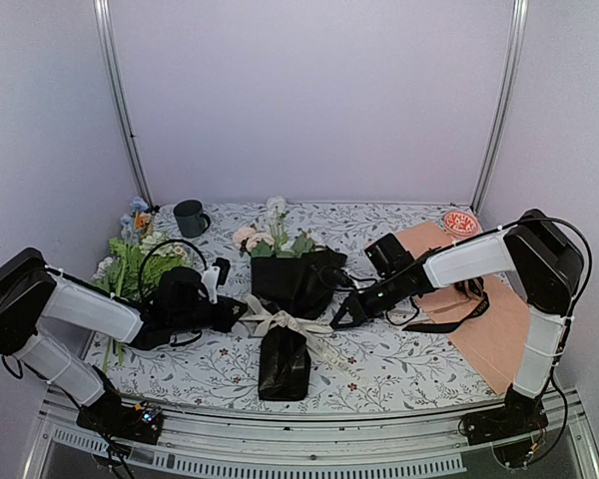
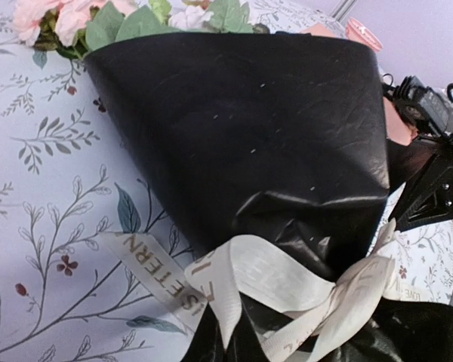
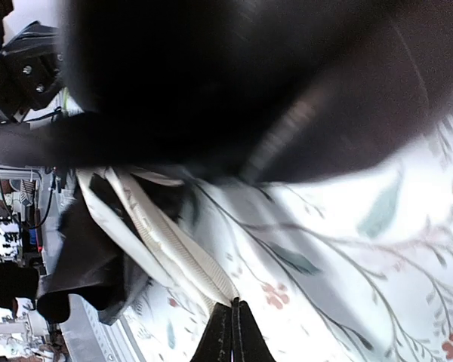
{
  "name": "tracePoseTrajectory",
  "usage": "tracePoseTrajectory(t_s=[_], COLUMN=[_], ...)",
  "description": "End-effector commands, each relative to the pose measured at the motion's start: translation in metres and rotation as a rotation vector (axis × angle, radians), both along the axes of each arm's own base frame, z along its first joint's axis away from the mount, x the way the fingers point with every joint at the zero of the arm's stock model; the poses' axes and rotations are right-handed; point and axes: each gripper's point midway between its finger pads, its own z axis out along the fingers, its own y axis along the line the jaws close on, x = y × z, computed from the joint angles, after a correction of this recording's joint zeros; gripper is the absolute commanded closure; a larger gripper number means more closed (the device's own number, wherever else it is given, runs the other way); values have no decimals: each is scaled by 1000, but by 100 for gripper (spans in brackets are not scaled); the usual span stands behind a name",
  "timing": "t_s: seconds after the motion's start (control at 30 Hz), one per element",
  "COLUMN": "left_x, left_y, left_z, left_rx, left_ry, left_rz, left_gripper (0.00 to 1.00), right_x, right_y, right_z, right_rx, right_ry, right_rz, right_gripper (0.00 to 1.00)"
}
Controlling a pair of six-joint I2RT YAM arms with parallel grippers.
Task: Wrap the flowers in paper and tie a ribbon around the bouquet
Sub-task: Tie the half-tied ribbon around the folded bouquet.
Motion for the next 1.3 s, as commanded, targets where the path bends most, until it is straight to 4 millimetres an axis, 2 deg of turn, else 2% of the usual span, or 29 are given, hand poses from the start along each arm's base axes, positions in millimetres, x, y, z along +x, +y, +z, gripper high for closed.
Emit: tracePoseTrajectory(t_s=[0.0, 0.1, 0.33, 0.5, 0.7, 0.8, 0.87, 0.9, 0.97, 1.07, 1.17, 1.27], left_x=[-2, -3, -7, -10, -12, -12, -11, -10, -9, -8, -8, -10], left_y=[13, 15, 25, 30, 42, 30, 27, 27, 28, 26, 27, 28], left_z=[-7, -12, -25, -34, -46, -37, -34, -34, -36, -36, -36, -38], left_rx=[-27, -23, -7, 7, 45, 12, -3, -2, 7, 9, 9, 14], left_ry=[32, 49, 99, 127, 155, 135, 124, 126, 125, 126, 126, 131], left_rz=[55, 59, 84, 99, 138, 78, 70, 72, 76, 68, 73, 76], left_gripper=[100, 100, 100, 100, 100, 100, 100, 100, 100, 100, 100, 100], right_x=[-1, -5, 7, 1, 8, 7, 9, 10, 9, 10, 14, 10], right_y=[-32, -44, -84, -91, -104, -94, -78, -68, -44, -17, -2, 9], right_z=[-16, -27, -41, -51, -53, -41, -22, -13, 6, 13, 7, -2], right_rx=[-59, -83, -133, -165, -200, -137, -78, -53, -5, 7, -25, -28], right_ry=[44, 71, 109, 126, 117, 93, 35, -11, -91, -192, -269, -309], right_rz=[-69, -83, -194, -192, -226, -177, -127, -92, -21, 40, 79, 122], right_gripper=[100, 100, 100, 99, 99, 99, 99, 94, 68, 49, 36, 30])
